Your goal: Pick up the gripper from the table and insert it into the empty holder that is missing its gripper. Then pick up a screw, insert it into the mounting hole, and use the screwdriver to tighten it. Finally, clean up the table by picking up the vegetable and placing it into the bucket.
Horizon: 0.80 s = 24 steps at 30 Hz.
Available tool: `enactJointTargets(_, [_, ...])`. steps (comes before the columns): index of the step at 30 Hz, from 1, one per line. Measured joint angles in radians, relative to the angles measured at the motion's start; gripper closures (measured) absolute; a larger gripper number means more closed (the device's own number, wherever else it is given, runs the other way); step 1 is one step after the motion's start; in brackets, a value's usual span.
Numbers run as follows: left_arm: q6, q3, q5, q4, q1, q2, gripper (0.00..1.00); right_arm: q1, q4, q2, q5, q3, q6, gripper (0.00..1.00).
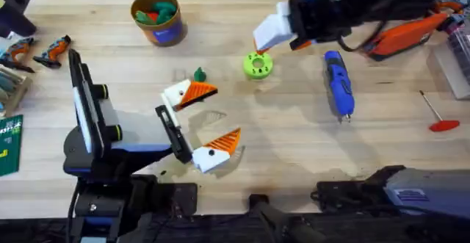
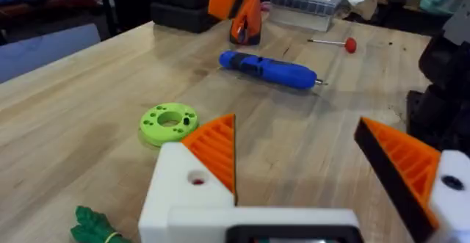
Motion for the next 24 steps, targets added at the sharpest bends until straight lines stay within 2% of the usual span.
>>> enactJointTargets(7, [0.000,0.000,0.000,0.000,0.000,0.000,0.015,0.046,-0.088,0.208,0.141,0.124,-0.009,0.253])
enactJointTargets(12, [0.000,0.000,0.000,0.000,0.000,0.000,0.015,0.071,-0.083,0.292,0.207,0.140,-0.009,0.261])
enactJointTargets(21, [0.000,0.000,0.000,0.000,0.000,0.000,0.015,0.088,-0.051,0.369,0.243,0.142,-0.008,0.090])
enactJointTargets(24, [0.000,0.000,0.000,0.000,0.000,0.000,0.015,0.088,-0.045,0.386,0.244,0.142,-0.008,0.070])
